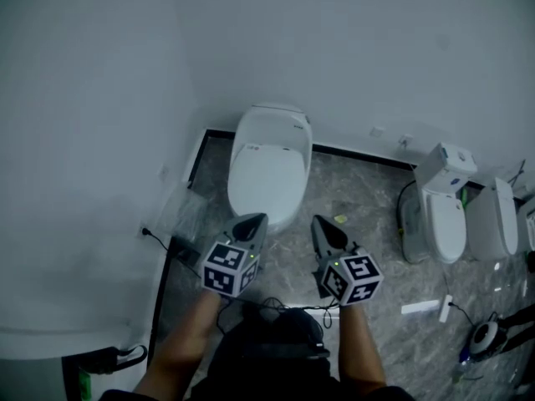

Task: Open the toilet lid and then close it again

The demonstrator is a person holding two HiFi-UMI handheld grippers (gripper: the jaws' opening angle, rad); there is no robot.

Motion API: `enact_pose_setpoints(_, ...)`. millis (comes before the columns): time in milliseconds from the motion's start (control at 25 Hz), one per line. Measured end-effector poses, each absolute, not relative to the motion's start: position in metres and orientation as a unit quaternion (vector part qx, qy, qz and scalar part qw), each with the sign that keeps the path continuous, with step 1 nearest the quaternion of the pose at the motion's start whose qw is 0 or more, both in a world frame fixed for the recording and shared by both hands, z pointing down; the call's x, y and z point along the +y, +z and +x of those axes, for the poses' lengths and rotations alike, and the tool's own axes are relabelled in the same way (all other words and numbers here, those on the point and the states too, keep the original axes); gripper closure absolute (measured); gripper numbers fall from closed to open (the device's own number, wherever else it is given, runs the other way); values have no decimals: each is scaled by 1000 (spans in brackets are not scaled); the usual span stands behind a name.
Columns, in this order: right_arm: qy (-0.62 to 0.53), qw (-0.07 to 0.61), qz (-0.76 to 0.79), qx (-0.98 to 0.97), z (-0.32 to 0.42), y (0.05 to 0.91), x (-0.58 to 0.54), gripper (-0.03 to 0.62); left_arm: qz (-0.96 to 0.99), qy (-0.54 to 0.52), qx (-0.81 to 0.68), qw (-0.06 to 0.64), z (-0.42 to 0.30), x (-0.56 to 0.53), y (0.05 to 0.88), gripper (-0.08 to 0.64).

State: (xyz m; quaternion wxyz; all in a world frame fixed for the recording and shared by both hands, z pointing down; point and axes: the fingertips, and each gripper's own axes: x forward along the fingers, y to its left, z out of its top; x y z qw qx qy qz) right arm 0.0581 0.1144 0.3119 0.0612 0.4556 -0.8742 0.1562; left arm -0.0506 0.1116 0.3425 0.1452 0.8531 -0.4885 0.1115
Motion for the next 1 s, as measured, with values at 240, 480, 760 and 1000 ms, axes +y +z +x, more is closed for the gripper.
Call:
enact_pose_setpoints(240,193,66,461,-864,50,355,86,581,842,127,-498,166,-67,87,390,554)
enact_pose_setpoints(480,219,90,452,-860,37,407,56,581,832,143,-503,186,-74,64,437,554)
enact_pose_setpoints(760,254,108,439,-855,21,480,14,581,809,167,-520,216,-92,31,507,554)
enact_pose_setpoints(1000,297,118,439,-839,16,553,2,580,793,169,-526,256,-105,20,581,554)
